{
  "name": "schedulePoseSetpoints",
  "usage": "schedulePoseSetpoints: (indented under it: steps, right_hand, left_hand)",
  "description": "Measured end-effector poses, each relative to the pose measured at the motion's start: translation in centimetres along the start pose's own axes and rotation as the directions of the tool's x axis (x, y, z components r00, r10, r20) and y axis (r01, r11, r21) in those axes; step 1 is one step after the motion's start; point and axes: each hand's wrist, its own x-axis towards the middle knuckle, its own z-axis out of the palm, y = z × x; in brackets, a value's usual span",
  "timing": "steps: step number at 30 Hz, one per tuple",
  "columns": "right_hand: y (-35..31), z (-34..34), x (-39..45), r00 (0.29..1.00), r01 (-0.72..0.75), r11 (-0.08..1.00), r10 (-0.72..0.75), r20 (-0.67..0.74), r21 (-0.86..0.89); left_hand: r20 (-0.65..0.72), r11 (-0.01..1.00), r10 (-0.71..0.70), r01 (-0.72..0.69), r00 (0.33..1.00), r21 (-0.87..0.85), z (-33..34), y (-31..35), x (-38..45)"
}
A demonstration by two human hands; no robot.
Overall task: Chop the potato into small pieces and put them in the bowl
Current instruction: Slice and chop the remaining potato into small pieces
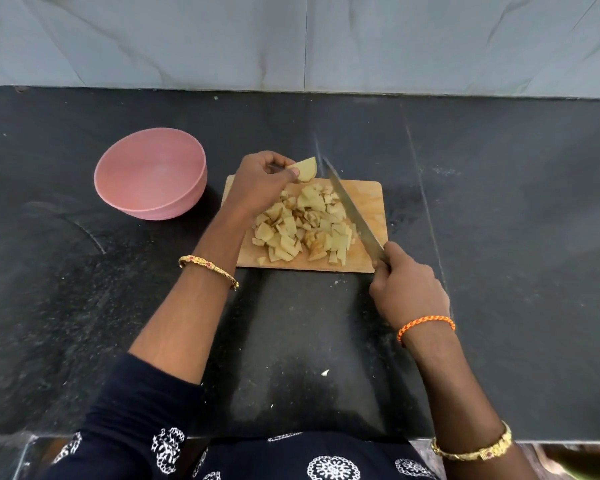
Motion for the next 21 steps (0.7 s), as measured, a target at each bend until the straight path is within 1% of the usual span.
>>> schedulePoseSetpoints:
  steps: [4, 6, 8, 10, 11, 13, 15, 16, 19, 21]
  right_hand:
    - [1.4, -0.1, 0.3, 0.990, -0.115, 0.961, 0.131, -0.051, 0.250]
    - [2.0, -0.2, 0.4, 0.986, -0.141, 0.934, 0.164, -0.043, 0.329]
    - [2.3, -0.2, 0.3, 0.984, -0.160, 0.915, 0.179, -0.018, 0.370]
    - [2.4, -0.1, 0.2, 0.983, -0.164, 0.906, 0.182, -0.010, 0.390]
    - [2.5, 0.0, 0.1, 0.983, -0.164, 0.904, 0.182, -0.008, 0.394]
    - [2.5, 0.3, -0.1, 0.984, -0.164, 0.904, 0.176, 0.007, 0.395]
    - [2.5, 0.5, -0.2, 0.986, -0.159, 0.909, 0.167, 0.012, 0.386]
    - [2.5, 0.5, -0.2, 0.986, -0.155, 0.912, 0.164, 0.007, 0.379]
    - [2.2, 0.4, 0.1, 0.988, -0.144, 0.923, 0.153, 0.002, 0.358]
    - [1.9, 0.2, 0.4, 0.991, -0.129, 0.933, 0.135, 0.006, 0.337]
  left_hand:
    - [0.100, 0.994, 0.008, -0.018, 0.995, 0.104, 1.8, 1.3, -0.8]
    - [0.164, 0.981, 0.002, -0.034, 0.986, 0.190, 3.4, 1.9, -0.8]
    - [0.203, 0.949, -0.013, -0.051, 0.979, 0.310, 5.5, 2.3, -0.7]
    - [0.187, 0.882, -0.011, -0.079, 0.982, 0.465, 7.3, 2.3, -0.6]
    - [0.162, 0.838, 0.017, -0.103, 0.987, 0.537, 7.9, 2.3, -0.7]
    - [0.123, 0.744, 0.121, -0.173, 0.985, 0.645, 8.3, 2.2, -1.0]
    - [0.151, 0.670, 0.211, -0.255, 0.966, 0.697, 8.1, 1.7, -1.2]
    - [0.187, 0.637, 0.228, -0.292, 0.955, 0.713, 8.0, 1.5, -1.3]
    - [0.297, 0.551, 0.219, -0.369, 0.929, 0.748, 8.0, 0.9, -1.5]
    - [0.308, 0.543, 0.235, -0.387, 0.922, 0.746, 8.2, 0.6, -1.6]
